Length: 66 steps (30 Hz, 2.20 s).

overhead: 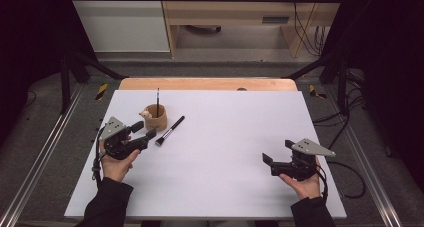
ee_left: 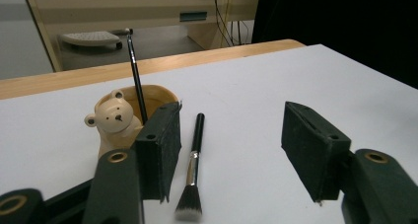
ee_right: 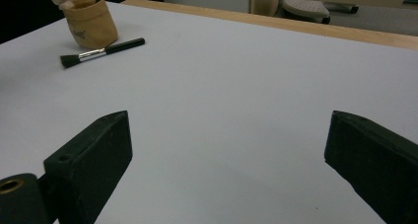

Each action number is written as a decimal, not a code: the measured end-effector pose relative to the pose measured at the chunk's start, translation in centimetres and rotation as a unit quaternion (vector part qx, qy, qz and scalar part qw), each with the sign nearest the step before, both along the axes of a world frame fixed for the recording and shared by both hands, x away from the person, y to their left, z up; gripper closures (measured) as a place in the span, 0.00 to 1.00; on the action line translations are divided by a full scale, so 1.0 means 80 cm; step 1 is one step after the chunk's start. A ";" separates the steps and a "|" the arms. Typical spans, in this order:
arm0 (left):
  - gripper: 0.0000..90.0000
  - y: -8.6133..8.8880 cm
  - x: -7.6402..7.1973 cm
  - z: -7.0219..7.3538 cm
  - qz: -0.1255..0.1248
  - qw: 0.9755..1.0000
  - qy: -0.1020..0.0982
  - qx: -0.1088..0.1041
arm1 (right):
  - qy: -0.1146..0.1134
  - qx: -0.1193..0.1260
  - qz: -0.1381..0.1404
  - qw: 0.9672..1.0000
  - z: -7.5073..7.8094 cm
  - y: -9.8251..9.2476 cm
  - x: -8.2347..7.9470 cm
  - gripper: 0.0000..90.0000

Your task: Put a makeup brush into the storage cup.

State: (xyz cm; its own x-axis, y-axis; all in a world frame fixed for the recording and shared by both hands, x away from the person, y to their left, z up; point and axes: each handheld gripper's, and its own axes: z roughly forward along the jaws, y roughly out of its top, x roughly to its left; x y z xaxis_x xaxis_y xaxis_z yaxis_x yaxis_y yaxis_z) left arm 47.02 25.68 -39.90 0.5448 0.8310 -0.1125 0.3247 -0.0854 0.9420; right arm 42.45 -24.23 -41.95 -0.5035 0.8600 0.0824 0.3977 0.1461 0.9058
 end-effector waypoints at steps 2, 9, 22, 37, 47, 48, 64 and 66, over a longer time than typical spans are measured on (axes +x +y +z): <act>0.38 0.000 -0.003 -0.002 -0.005 1.000 0.003 0.001 | 0.000 0.002 0.000 1.000 0.001 0.000 0.000 0.05; 0.23 -0.001 -0.010 -0.009 -0.023 1.000 0.017 0.006 | -0.002 0.001 -0.003 1.000 0.001 -0.003 -0.001 0.05; 0.14 0.011 -0.030 -0.024 -0.018 0.999 0.028 0.042 | -0.003 0.003 -0.004 1.000 0.003 -0.004 -0.002 0.05; 0.12 0.014 -0.031 -0.031 -0.018 0.998 0.039 0.050 | -0.005 0.003 -0.003 1.000 0.004 -0.005 -0.003 0.05; 0.13 0.009 -0.022 -0.022 -0.023 0.997 0.044 0.057 | -0.005 0.004 -0.005 1.000 0.004 -0.005 -0.003 0.05; 0.13 0.008 -0.021 -0.021 -0.023 0.997 0.046 0.059 | -0.003 0.006 -0.007 1.000 0.004 -0.005 -0.003 0.05; 0.14 -0.020 0.012 -0.002 -0.051 0.992 0.063 0.098 | -0.007 0.006 -0.005 1.000 0.006 -0.007 -0.004 0.05; 0.14 -0.022 0.014 -0.001 -0.052 0.991 0.064 0.102 | -0.007 0.006 -0.004 1.000 0.006 -0.007 -0.004 0.05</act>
State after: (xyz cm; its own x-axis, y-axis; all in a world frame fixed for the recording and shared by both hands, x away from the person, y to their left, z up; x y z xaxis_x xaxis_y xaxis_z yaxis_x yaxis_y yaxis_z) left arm 48.11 23.90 -39.94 0.6210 0.7836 -0.0206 0.4195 -0.3100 0.8532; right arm 42.17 -24.76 -41.50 -0.4977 0.8631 0.0859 0.3867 0.1322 0.9127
